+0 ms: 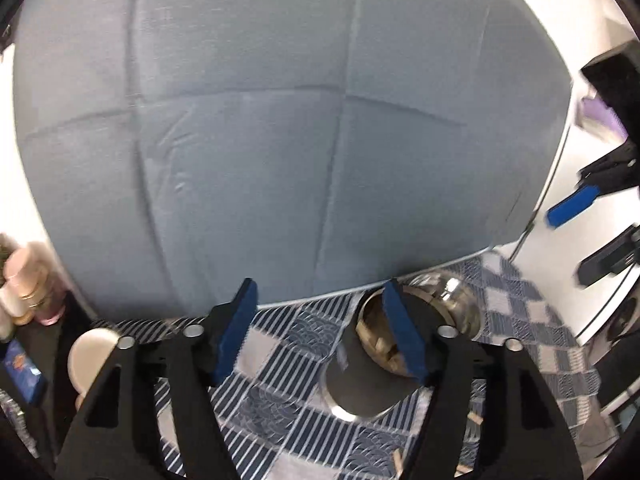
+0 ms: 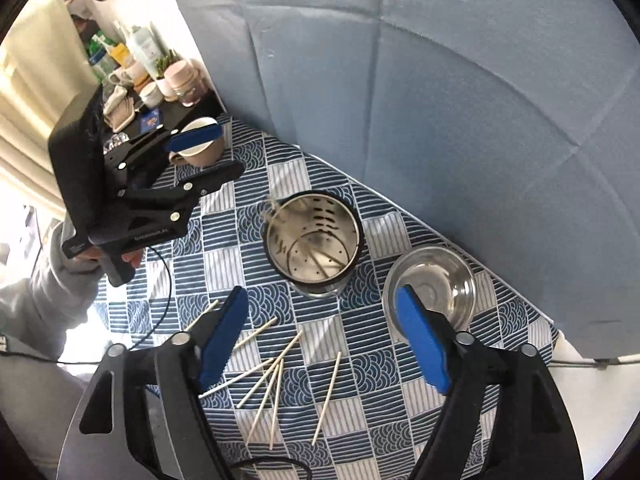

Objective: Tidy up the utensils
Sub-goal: 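Lower both grippers to the table and each grasp another chopstick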

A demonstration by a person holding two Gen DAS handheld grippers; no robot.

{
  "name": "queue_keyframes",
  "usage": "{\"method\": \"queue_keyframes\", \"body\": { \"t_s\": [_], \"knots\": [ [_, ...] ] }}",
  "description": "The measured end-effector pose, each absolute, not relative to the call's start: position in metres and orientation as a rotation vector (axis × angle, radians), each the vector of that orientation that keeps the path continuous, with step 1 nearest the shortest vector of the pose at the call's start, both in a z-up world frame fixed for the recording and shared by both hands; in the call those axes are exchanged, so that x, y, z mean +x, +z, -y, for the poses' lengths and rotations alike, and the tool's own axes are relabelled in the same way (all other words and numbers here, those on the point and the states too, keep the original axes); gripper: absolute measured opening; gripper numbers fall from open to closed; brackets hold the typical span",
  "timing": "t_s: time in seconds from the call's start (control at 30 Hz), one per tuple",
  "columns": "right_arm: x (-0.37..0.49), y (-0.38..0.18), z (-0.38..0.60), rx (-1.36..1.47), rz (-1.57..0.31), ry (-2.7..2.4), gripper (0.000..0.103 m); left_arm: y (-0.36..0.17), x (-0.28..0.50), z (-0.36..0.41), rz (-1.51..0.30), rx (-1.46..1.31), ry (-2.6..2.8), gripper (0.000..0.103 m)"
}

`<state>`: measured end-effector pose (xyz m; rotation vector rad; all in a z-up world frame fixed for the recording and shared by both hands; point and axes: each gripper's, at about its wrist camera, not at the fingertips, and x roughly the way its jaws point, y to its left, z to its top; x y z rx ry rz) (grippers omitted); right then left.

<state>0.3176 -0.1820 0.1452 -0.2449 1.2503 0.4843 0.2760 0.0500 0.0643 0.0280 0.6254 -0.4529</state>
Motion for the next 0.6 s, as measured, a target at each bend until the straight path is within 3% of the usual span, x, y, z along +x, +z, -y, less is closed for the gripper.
{"method": "queue_keyframes", "body": {
  "t_s": [0.03,0.27,0.47,0.6],
  "knots": [
    [0.314,0.146,0.183,-0.246,-1.243,0.482,0.084,0.063,0.271,-0.051,-0.631,0.045,-0.437,0.07],
    [0.28,0.141,0.195,-0.207,-1.227,0.493,0.085,0.045,0.245,-0.061,-0.746,0.045,-0.402,0.081],
    [0.252,0.121,0.215,-0.144,-1.237,0.477,0.085,0.019,0.215,-0.058,-0.787,0.137,-0.325,0.096],
    [0.232,0.1,0.223,-0.181,-1.211,0.441,0.085,-0.009,0.197,-0.056,-0.878,0.181,-0.32,0.096]
  ]
}}
